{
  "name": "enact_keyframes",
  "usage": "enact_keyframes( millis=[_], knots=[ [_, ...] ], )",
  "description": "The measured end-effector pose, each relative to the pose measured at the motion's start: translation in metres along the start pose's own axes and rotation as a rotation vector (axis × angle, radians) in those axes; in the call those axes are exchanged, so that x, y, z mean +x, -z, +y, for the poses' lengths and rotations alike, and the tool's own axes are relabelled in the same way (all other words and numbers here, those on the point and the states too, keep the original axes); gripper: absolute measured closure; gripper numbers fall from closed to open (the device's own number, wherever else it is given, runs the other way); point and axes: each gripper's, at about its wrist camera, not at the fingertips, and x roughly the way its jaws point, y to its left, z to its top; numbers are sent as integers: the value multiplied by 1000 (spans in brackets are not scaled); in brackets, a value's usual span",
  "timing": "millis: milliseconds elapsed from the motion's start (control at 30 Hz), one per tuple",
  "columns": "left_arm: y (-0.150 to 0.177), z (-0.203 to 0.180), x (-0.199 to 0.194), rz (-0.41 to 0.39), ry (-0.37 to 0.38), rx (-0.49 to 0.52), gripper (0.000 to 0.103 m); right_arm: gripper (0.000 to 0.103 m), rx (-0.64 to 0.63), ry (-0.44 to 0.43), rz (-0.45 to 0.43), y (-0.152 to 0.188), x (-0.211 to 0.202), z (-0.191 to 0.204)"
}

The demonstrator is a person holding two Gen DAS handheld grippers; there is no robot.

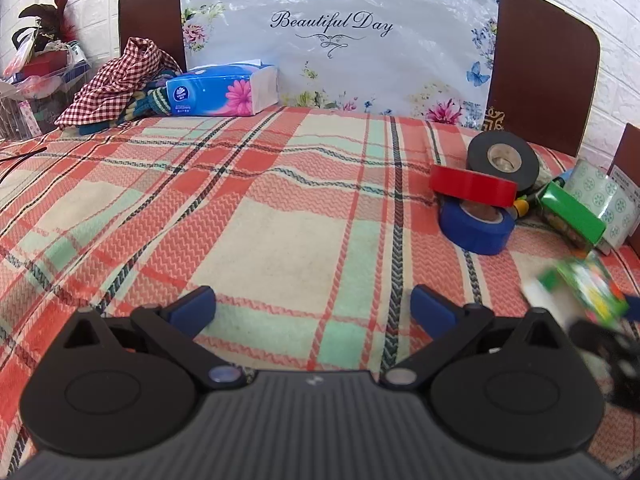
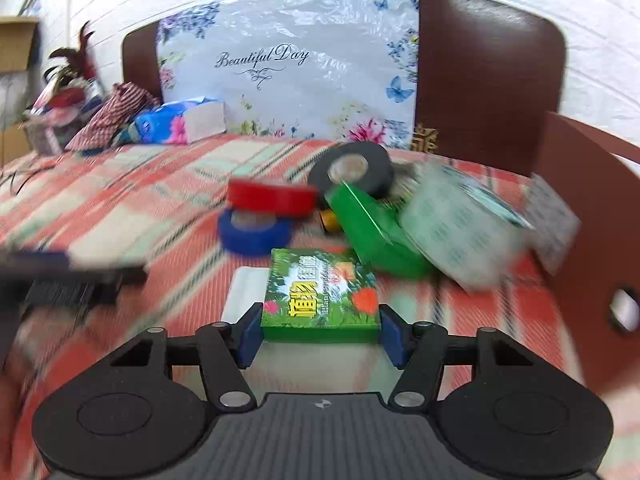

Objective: Organize objects
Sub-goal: 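Grasp the small green printed box with the left gripper, then carry the green printed box into the brown box and open the left gripper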

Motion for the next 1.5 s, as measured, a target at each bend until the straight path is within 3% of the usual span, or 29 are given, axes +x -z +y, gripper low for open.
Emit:
enact_keyframes(
  millis=[167,233,400,533,833,967,1033,1067,1100,1133,1167,1300,1500],
  knots=[
    [-1,-11,-6,35,-6,26,0,45,47,69,4,40,-57,-29],
    [0,-24,-18,70,81,-5,0,39,87,92,2,51,-74,-43],
    [-1,-71,-42,212,428,-42,0,32,149,97,-1,57,-84,-58],
    [1,-98,-42,311,560,-70,0,21,82,109,0,57,-81,-49],
    [-11,-141,-33,429,591,-101,0,4,37,78,27,55,-71,-46],
    [-11,-165,-35,451,569,-33,19,4,17,57,30,47,-59,-44],
    [-12,-170,-37,439,543,-2,32,7,37,54,32,42,-52,-49],
    [-13,-171,-39,423,529,19,43,13,50,50,29,41,-50,-52],
    [-15,-171,-41,414,523,29,47,20,56,41,20,40,-50,-54],
    [-17,-170,-43,406,505,30,48,36,49,35,4,41,-53,-54],
    [-19,-168,-42,417,514,21,50,44,34,46,-13,42,-56,-51],
    [-29,-163,-55,379,546,0,50,44,-3,94,-101,46,-70,-46],
    [-62,-187,-97,222,639,64,50,44,-63,230,-336,42,-105,-46]
  ],
)
